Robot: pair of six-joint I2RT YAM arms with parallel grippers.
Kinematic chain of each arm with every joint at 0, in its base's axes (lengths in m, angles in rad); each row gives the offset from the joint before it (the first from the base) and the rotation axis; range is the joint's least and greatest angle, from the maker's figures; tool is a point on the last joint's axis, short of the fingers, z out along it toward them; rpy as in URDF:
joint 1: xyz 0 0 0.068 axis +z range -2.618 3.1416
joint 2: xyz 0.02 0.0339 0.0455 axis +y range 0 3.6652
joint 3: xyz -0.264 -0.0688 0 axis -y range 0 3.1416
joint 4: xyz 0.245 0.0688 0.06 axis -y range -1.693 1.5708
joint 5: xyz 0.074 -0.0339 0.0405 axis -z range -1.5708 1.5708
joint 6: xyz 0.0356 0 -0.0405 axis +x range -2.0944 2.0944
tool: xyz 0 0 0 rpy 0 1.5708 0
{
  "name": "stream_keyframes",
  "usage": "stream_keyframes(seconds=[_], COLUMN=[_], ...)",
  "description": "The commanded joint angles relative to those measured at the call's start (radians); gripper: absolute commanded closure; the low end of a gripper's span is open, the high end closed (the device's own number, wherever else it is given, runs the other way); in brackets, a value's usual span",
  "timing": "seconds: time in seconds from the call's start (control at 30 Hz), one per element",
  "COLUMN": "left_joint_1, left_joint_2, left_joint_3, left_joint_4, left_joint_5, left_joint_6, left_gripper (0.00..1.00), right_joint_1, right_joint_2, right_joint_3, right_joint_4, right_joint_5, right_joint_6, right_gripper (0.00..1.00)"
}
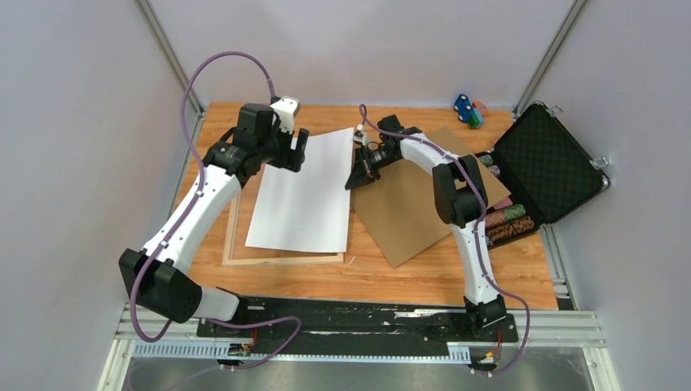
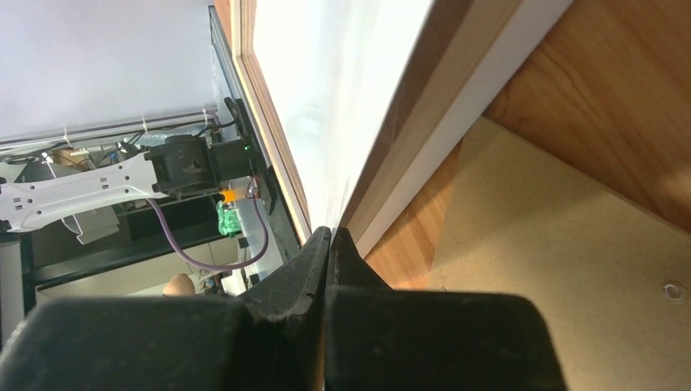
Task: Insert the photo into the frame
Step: Turn over the photo from the photo frame.
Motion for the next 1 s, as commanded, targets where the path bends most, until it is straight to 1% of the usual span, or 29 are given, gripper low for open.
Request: stream_keyframes(seconds=[0.0, 0.07, 0.17, 0.23, 0.33, 0.63, 0.8, 0.97], left_joint_1=[0.010, 0.011, 0.012, 0.012, 0.012, 0.023, 0.030, 0.039], left_joint_2=[-0.046, -0.048, -0.052, -0.054, -0.059, -0.088, -0.104, -0.117], left_joint_3=[-0.013, -0.015, -0.025, -0.032, -0.041, -0.062, -0.071, -0.079], left_joint_4=[0.036, 0.038, 0.046, 0.052, 0.059, 0.069, 0.073, 0.076], left_joint_5=[-0.006, -0.006, -0.006, -0.006, -0.006, -0.006, -0.006, -0.001], left_joint_6=[0.014, 0.014, 0.016, 0.017, 0.017, 0.019, 0.019, 0.018], left_gripper=[0.15, 0.15, 0.15, 0.15, 0.15, 0.15, 0.15, 0.15], right_joint_1=[0.008, 0.008, 0.008, 0.008, 0.008, 0.008, 0.007, 0.007], right_joint_2=[-0.003, -0.002, -0.015, -0.043, -0.086, -0.123, -0.149, -0.160], right_joint_3=[0.075, 0.076, 0.045, -0.017, -0.113, -0.288, -0.390, -0.457], right_joint_4=[-0.005, -0.002, 0.032, 0.117, 0.263, 0.592, 0.761, 0.906], right_joint_5=[-0.023, -0.022, -0.030, -0.030, -0.022, 0.010, 0.045, 0.075], right_joint_6=[-0.023, -0.016, 0.009, 0.049, 0.105, 0.297, 0.381, 0.454], right_gripper=[1.00, 0.99, 0.93, 0.89, 0.85, 0.73, 0.69, 0.66])
